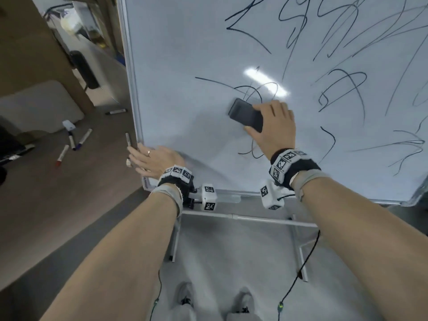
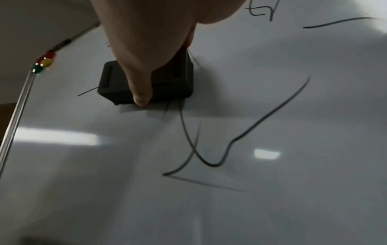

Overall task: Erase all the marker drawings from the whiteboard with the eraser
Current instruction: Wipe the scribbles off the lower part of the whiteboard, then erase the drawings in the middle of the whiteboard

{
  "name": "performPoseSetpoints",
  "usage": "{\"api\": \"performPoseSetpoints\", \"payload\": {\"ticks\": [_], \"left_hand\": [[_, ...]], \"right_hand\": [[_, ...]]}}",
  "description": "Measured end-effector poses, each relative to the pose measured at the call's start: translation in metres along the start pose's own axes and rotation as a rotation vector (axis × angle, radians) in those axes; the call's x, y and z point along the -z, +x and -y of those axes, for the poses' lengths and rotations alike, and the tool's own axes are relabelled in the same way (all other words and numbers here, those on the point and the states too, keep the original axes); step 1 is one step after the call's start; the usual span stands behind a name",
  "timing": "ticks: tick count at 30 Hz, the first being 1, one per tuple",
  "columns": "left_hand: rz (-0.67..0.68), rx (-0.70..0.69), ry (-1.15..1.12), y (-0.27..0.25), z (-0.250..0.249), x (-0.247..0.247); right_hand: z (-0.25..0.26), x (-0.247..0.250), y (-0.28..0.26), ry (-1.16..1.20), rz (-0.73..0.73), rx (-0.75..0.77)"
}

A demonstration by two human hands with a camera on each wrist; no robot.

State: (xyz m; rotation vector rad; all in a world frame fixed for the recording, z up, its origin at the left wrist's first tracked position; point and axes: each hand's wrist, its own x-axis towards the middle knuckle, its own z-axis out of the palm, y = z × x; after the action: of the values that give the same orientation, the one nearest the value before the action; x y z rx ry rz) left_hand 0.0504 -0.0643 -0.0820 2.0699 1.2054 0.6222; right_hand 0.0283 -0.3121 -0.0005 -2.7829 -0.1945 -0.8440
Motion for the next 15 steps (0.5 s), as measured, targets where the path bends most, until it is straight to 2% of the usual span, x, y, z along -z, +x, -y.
{"api": "performPoseSetpoints", "payload": {"ticks": [4,7,9,11,15], "left_hand": [[0.057,0.025,-0.039,-0.048,0.012,-0.001],[0.178,0.007,-0.028,-0.077,0.021,-0.003],[0.270,-0.016,-0.018,-0.090,0.022,0.000],[0.341,-0.005,-0.026,-0.096,0.019,0.003],[0.440,0.037,-0.022,-0.098,0.014,0.006]], "right_hand": [[-0.021,-0.014,-0.041,-0.002,0.081,0.146],[-0.033,-0.032,-0.079,0.042,0.249,0.245],[-0.038,-0.036,-0.094,0.051,0.323,0.250],[-0.041,-0.032,-0.091,0.065,0.295,0.222],[-0.042,-0.005,-0.041,0.069,0.089,0.084]]}}
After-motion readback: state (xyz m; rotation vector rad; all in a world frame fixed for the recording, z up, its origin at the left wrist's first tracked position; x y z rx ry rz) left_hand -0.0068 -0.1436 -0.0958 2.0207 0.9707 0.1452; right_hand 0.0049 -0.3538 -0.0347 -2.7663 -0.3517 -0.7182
